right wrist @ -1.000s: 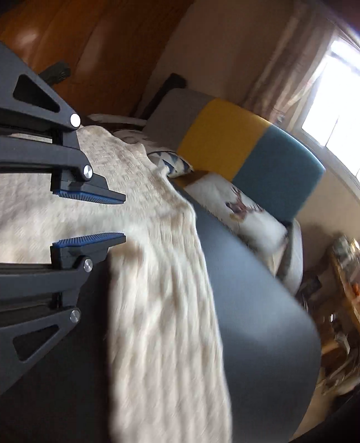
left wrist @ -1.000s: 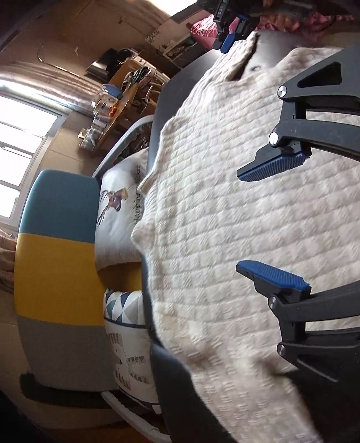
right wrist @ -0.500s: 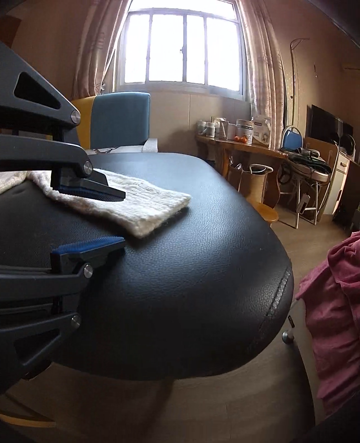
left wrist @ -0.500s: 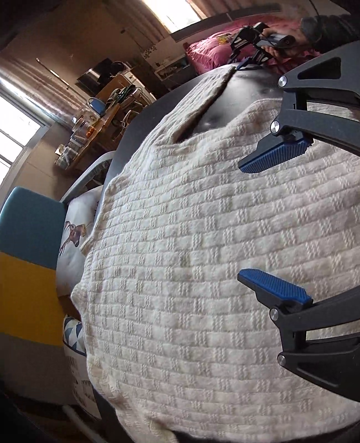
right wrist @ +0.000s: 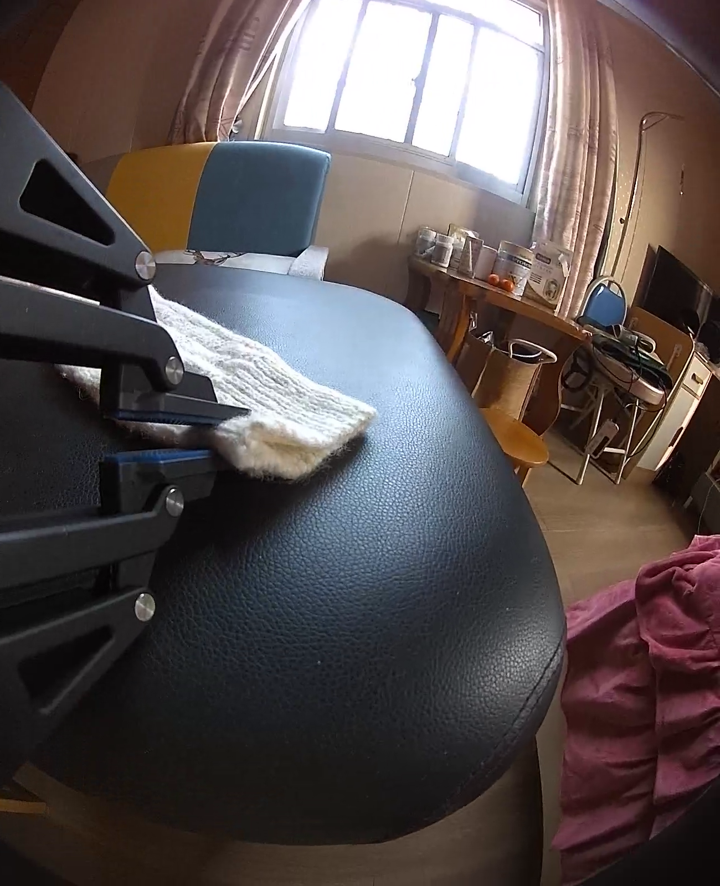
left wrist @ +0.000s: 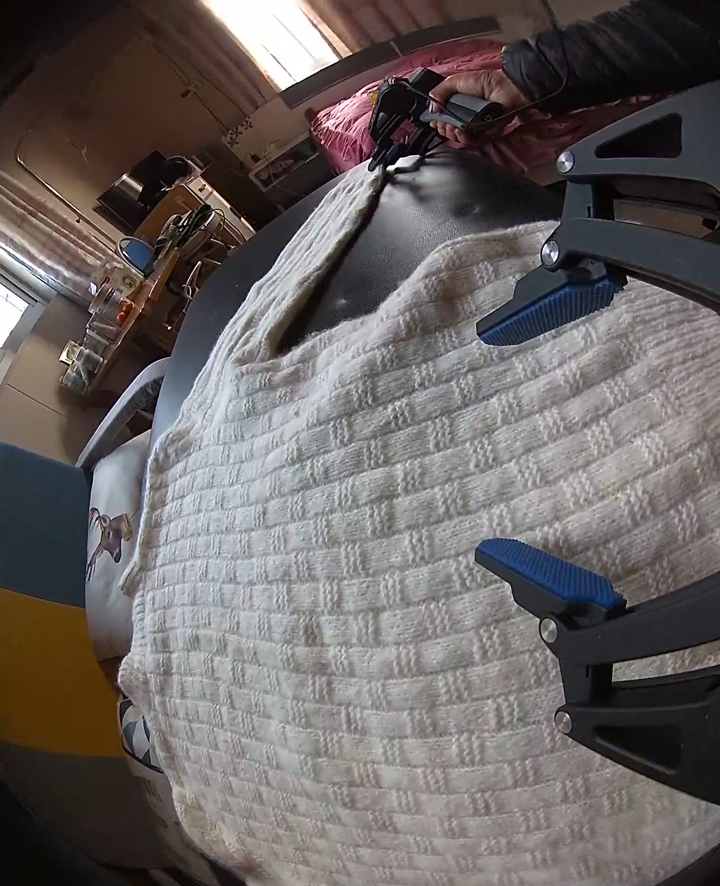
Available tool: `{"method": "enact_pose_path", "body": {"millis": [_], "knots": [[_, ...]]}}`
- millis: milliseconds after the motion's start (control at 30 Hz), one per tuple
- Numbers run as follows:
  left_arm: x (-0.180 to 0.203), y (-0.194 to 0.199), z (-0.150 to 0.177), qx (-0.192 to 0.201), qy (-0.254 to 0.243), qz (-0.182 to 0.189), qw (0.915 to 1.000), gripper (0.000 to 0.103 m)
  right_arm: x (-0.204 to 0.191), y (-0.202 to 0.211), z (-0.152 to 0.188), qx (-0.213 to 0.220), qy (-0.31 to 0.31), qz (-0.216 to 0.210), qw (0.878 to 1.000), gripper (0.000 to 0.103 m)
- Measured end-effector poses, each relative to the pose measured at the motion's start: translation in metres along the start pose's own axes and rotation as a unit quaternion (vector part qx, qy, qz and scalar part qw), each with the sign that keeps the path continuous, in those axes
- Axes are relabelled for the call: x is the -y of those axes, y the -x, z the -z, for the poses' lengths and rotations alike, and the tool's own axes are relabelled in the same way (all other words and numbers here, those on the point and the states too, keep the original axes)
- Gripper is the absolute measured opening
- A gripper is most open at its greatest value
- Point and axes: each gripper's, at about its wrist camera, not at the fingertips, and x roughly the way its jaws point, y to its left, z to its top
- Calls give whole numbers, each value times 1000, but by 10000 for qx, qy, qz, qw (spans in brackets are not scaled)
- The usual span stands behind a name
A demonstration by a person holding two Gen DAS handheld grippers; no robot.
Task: Fold clothes
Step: 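Grasp the cuff with the left gripper while the right gripper releases it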
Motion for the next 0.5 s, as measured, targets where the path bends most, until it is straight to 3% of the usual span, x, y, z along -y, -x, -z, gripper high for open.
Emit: {"method": "enact_pose_path", "body": {"millis": [100,233,367,500], "knots": [[-3,2,1,-15,27,26,10000,73,0,-1,-1,-26,-67,-251,9997,6],[-10,7,-1,47,122,71,9999,74,-31,-10,7,-278,623,-383,9969,6],[-9,5,-14,-6,172,170,9997,75,-63,-20,23,-631,1131,-790,9884,6],[19,-9,-49,-91,66,667,9977,75,-88,-37,54,-1135,1945,-522,9729,6]]}}
